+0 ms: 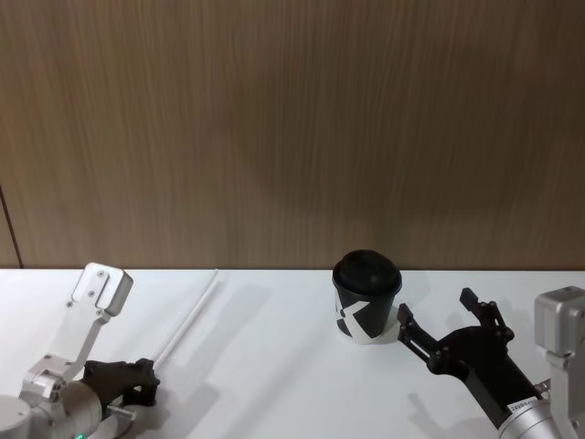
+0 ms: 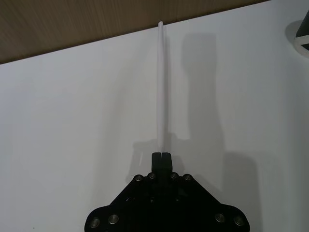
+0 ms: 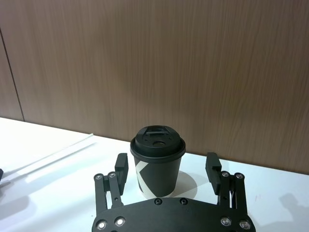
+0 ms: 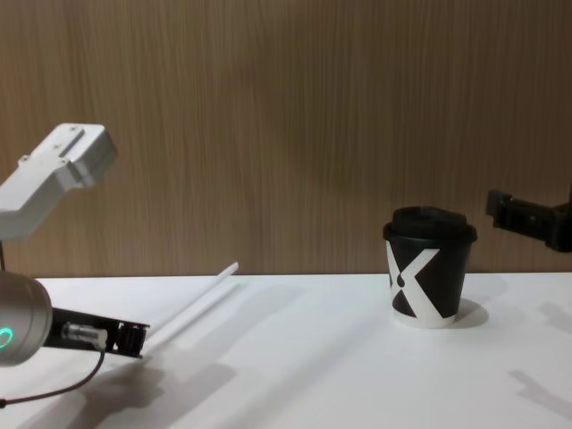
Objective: Pick up the straw with one hand, pass it to the other hand, and insert it into the cup.
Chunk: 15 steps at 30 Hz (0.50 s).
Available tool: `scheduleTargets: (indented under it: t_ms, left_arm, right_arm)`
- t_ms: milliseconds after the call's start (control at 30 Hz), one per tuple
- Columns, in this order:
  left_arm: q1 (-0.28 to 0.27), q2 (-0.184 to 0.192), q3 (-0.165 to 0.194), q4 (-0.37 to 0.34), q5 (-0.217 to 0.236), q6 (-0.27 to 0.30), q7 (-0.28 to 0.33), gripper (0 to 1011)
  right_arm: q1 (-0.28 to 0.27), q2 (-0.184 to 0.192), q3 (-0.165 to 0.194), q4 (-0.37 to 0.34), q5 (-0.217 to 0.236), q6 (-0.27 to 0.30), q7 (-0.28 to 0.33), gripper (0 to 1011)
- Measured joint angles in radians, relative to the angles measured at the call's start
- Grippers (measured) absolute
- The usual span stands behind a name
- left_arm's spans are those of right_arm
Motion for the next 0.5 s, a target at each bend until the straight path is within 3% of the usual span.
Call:
scheduleTargets:
  t_ms: [500]
  left_arm:
    - [0.039,0.081,-0.028,-0.051,-0.018,-0.206,-0.149,0]
  right_arm:
    - [0.0,0.0,0.0,0.0,0.0,0.0,0.0,1001]
